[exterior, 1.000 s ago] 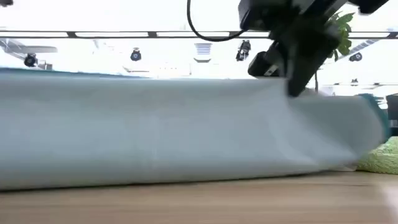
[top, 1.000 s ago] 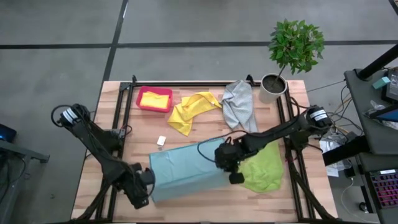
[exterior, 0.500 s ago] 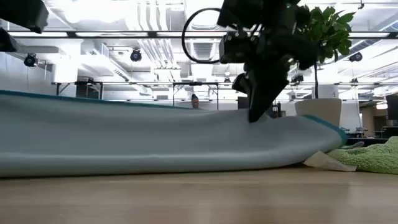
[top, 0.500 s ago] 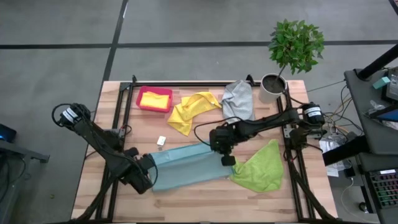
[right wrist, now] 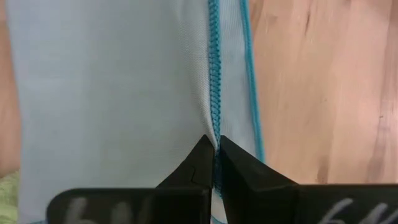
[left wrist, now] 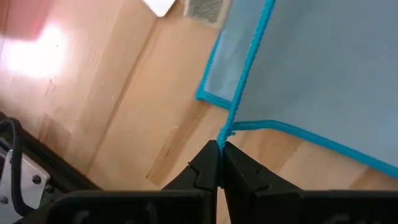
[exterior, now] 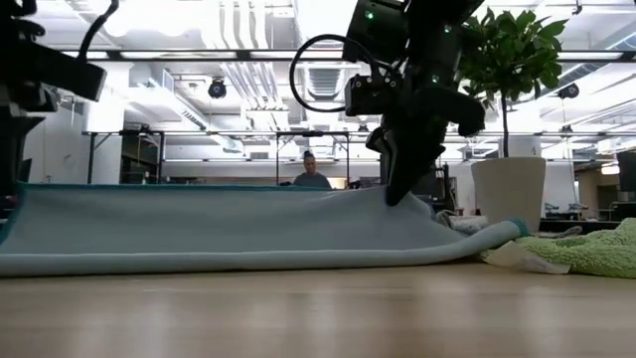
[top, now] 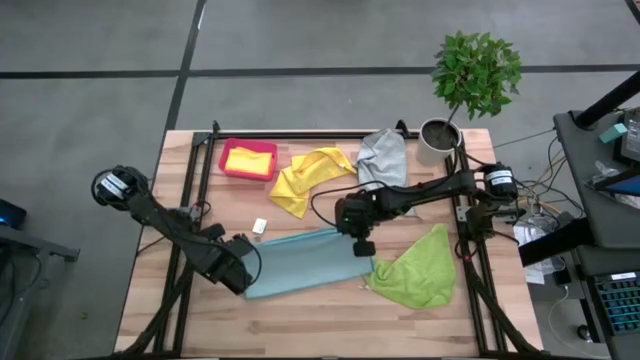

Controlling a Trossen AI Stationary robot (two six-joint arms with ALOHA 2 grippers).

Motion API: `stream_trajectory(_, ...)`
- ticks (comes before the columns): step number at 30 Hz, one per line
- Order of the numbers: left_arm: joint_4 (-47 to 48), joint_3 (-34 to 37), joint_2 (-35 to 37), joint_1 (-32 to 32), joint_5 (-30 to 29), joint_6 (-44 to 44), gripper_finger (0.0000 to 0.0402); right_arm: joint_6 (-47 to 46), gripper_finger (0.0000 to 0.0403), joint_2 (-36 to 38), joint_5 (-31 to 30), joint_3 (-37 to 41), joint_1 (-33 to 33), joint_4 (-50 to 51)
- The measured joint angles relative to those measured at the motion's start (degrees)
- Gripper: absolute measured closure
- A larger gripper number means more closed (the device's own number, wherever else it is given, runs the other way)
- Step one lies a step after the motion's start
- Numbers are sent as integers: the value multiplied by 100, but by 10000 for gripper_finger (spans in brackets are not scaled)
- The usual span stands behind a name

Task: Fold microfiber towels
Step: Fold the light blue microfiber cloth

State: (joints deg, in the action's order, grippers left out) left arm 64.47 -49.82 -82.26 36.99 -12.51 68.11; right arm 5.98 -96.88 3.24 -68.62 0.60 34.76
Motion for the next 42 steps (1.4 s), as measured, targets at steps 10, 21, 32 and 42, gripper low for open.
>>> stream_trajectory(10, -129, 70, 0, -28, -364, -146, 401, 143, 394, 0, -26, 0, -15, -151)
stream_trajectory(21, -109, 72, 0, -28, -481, -164, 401, 155, 394, 0, -30, 0, -17, 105)
stream_trajectory(32, -37, 72, 0, -74, -621, -138, 402, 51, 392, 0, -136, -14, -50, -166)
stream_trajectory(42, -34, 81, 0, -137, -663, -137, 360, 63, 350, 44, -500, -48, -54, -136)
